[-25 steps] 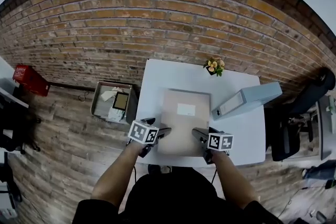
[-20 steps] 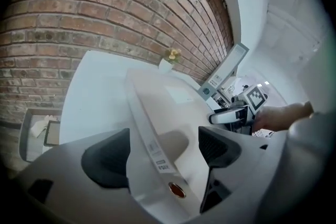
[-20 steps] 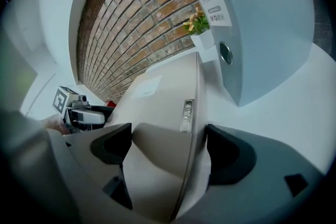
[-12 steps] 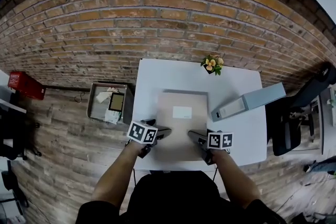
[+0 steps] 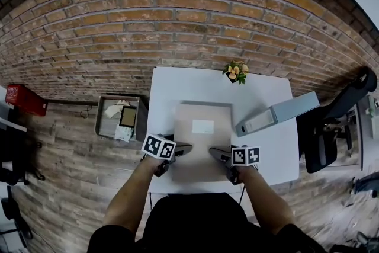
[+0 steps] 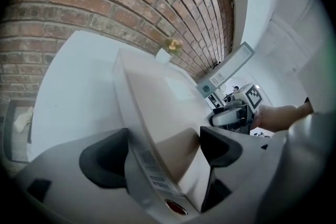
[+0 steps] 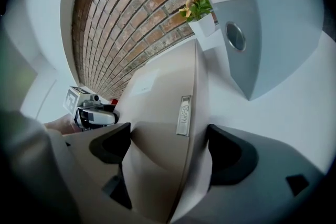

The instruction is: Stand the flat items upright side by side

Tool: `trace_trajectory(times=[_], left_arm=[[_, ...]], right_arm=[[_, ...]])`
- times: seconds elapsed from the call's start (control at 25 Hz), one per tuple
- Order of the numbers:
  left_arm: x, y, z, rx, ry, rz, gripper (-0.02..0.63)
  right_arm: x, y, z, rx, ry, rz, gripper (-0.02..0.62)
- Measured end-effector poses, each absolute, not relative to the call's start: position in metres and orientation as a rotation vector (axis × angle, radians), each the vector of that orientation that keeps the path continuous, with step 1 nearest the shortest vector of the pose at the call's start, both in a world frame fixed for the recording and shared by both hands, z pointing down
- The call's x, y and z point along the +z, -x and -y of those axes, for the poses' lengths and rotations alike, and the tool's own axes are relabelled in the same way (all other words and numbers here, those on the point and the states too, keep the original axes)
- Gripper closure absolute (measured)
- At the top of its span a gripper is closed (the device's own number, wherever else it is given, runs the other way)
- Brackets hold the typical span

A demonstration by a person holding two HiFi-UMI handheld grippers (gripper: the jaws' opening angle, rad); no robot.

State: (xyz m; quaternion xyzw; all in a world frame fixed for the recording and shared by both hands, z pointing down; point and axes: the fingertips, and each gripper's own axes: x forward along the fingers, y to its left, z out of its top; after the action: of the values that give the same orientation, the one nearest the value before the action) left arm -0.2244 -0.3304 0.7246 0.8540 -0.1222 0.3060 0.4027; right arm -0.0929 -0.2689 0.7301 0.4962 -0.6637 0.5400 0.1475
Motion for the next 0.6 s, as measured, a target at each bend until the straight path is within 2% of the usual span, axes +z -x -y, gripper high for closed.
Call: trace_trajectory(times=[0.32, 0.6], left_arm=[[0.686, 0.244, 0.352, 0.745, -2.309, 0.419, 0.176], [0.647, 0.274, 0.346, 0.685, -2.448, 0.507, 0.178]], right_arm=[[0.71, 0.127, 0.269, 1.45, -1.36, 1.999, 0.14], [0.676, 0.151, 0.267, 1.164, -1.353, 2.071, 0.148]])
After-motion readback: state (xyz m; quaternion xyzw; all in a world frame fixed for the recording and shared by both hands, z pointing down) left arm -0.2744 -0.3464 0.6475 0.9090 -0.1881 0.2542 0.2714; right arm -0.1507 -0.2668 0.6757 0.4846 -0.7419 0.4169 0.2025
